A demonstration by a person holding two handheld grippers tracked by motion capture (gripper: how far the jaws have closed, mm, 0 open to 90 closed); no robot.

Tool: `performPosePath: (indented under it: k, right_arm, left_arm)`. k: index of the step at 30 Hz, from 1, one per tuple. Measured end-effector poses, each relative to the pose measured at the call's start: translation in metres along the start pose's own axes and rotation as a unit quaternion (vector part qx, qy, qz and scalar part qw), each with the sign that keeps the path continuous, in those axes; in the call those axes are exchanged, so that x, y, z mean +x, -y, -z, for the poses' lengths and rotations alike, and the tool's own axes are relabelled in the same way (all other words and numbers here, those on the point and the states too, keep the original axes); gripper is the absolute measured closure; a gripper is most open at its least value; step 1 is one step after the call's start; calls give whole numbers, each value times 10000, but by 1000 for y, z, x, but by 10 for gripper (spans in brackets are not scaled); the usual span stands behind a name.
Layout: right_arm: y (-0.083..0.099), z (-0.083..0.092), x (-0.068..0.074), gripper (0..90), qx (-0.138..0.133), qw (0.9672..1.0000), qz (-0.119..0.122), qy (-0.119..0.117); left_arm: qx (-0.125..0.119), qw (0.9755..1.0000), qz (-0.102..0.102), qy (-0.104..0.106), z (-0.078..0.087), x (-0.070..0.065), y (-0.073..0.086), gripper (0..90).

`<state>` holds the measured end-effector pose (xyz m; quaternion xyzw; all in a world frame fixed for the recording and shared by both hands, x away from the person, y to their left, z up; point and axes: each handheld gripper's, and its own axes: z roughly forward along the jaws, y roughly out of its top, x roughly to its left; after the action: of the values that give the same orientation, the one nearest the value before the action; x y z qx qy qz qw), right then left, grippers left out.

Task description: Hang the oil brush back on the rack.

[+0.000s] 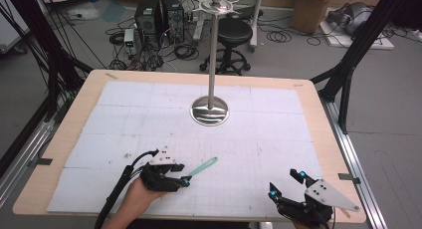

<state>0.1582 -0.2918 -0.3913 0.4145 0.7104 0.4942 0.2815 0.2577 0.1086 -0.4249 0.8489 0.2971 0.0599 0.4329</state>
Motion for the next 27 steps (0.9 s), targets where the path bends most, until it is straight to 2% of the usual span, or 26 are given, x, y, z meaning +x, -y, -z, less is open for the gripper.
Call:
performPosePath:
  k: [7, 17, 22, 27]
  right_arm:
    - [0, 0, 0, 207, 9, 10000, -41, 3]
    - [0, 0, 0, 207, 3, 10000, -28, 2]
    - [0, 0, 0, 207, 4, 10000, -26, 15]
    - [0, 1, 0, 207, 12, 10000, -27, 28]
  left_arm:
    - [260, 9996, -122, -65, -11, 0, 1, 557]
    - [446, 9985, -228, -229, -18, 0, 3, 630]
    - [488, 9979, -263, -338, -17, 0, 3, 694]
    - [533, 9967, -465, -399, -18, -3, 3, 722]
